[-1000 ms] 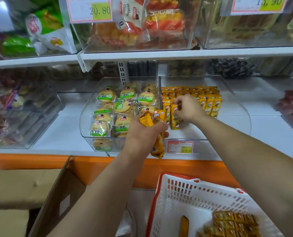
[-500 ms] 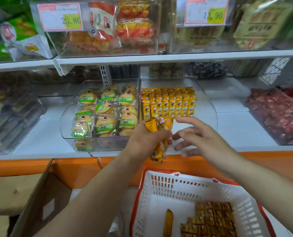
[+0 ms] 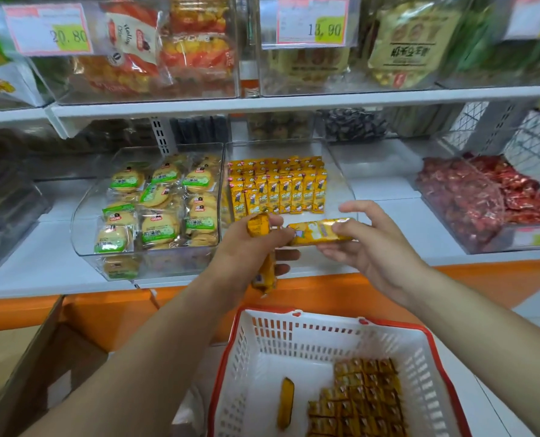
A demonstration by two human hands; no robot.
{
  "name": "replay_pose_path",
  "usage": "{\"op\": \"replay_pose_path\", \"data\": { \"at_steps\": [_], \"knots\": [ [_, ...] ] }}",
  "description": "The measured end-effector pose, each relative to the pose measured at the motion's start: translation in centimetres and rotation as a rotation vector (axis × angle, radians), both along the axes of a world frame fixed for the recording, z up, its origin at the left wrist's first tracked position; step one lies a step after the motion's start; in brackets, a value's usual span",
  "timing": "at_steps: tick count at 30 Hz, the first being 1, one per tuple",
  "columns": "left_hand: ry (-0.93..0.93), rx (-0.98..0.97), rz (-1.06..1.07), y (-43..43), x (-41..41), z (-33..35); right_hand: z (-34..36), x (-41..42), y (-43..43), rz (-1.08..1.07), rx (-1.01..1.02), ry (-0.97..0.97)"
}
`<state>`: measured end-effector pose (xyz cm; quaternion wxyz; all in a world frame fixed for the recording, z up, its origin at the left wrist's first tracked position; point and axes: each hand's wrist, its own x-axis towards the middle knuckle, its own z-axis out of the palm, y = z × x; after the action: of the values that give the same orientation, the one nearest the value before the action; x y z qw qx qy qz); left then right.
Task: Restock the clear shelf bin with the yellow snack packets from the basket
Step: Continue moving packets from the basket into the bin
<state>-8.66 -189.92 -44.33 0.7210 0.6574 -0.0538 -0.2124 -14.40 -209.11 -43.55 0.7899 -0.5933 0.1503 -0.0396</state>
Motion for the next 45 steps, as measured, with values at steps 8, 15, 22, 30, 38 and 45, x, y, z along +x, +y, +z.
{"op": "replay_pose_path", "data": {
  "at_steps": [8,15,22,30,38,45],
  "knots": [
    [-0.056,0.030,0.059,-0.1,0.5,-0.1,-1.0,0.2,1.9,0.225,-0.293,0.046],
    [-0.015,0.086,0.060,2.6,2.4,-0.1,-0.1,5.1,1.3,0.274,-0.516,-0.074],
    [-0.078,0.184,0.056,5.6,3.6,-1.3,-2.6,14.9,1.8,0.072,-0.812,-0.105],
    [-0.098,0.272,0.068,7.6,4.0,-1.6,-7.1,21.6,3.6,0.048,-1.148,-0.045],
    [-0.089,0.281,0.132,7.0,4.0,-0.9,-6.8,21.4,3.3,-0.033,-1.150,0.040],
    [-0.116,0.292,0.073,5.9,3.2,-0.4,-1.2,9.8,3.4,0.092,-0.728,-0.083]
  ]
}}
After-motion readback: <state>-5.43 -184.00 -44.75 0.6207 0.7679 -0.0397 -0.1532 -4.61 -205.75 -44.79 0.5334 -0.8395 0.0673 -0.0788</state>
